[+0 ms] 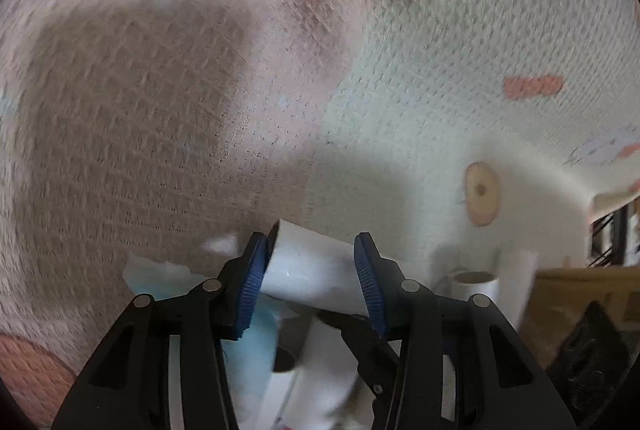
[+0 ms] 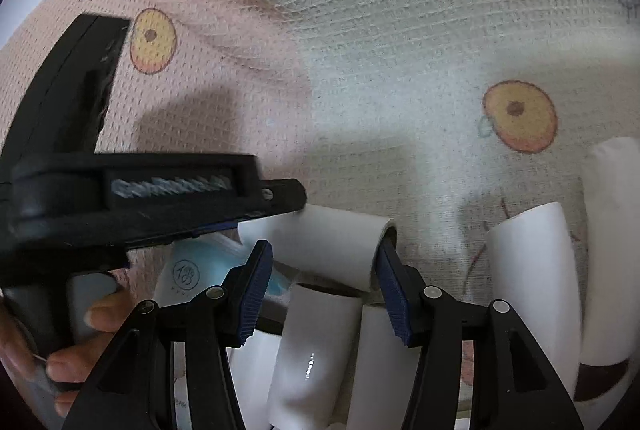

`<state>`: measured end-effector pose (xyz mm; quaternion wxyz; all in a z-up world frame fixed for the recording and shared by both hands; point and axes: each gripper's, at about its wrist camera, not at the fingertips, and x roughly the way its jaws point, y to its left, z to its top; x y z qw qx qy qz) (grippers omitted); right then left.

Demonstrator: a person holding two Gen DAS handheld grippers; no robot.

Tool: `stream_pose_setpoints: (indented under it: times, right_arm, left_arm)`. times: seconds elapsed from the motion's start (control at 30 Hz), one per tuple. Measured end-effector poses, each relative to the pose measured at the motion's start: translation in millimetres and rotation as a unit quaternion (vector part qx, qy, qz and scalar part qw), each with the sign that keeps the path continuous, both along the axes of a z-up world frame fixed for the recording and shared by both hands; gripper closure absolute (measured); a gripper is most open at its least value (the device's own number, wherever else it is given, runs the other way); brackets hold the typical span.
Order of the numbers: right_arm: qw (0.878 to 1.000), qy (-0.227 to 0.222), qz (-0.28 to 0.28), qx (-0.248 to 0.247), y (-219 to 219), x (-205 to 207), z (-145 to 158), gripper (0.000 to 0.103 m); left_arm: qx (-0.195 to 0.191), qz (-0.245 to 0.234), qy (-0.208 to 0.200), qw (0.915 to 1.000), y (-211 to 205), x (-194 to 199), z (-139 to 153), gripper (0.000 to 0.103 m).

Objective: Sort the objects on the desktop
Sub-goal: 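Close the left gripper around the lying white tube, then lift the lying white tube with the left gripper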

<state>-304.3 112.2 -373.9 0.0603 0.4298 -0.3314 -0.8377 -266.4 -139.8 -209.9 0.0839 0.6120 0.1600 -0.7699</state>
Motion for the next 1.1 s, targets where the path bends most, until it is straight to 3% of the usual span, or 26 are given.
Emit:
stream_pose_setpoints:
  times: [0.13, 0.23, 0.3, 0.4, 0.63, 0.83, 1.1]
  right_arm:
    - [1.000, 0.001, -0.008, -0.027, 8, 1, 2, 0.052]
    - [0.999, 0.007, -0.016, -0.042, 17, 5, 9, 0.052]
    - [0.999, 0.012, -0.011, -0.046, 22, 10, 18, 0.052]
    - [1.000, 0.014, -0.003, -0.008, 22, 16, 36, 0.052]
    - [0.996, 0.049, 0.051, 0.058, 3, 58, 66, 0.052]
    - [0.990, 0.065, 0.101, 0.075, -11, 94, 85, 0.052]
    - [0.974, 0.080, 0.181, 0.110, -28, 137, 90, 0.052]
  left_arm:
    - [0.021, 0.001, 0.016, 0.9997, -1, 13, 7, 0.058]
    - [0.001, -0.025, 0.036, 0.9990, 15, 10, 19, 0.059]
    - [-0.007, -0.037, 0.061, 0.9974, 27, 29, 31, 0.059]
    - [-0.009, -0.049, 0.099, 0.9938, 31, 44, 46, 0.060]
    - [-0.055, -0.036, 0.191, 0.9793, 33, 98, 79, 0.060]
    - [-0.049, -0.028, 0.224, 0.9729, 37, 132, 82, 0.060]
    - [-0.021, 0.037, 0.229, 0.9725, 39, 177, 56, 0.060]
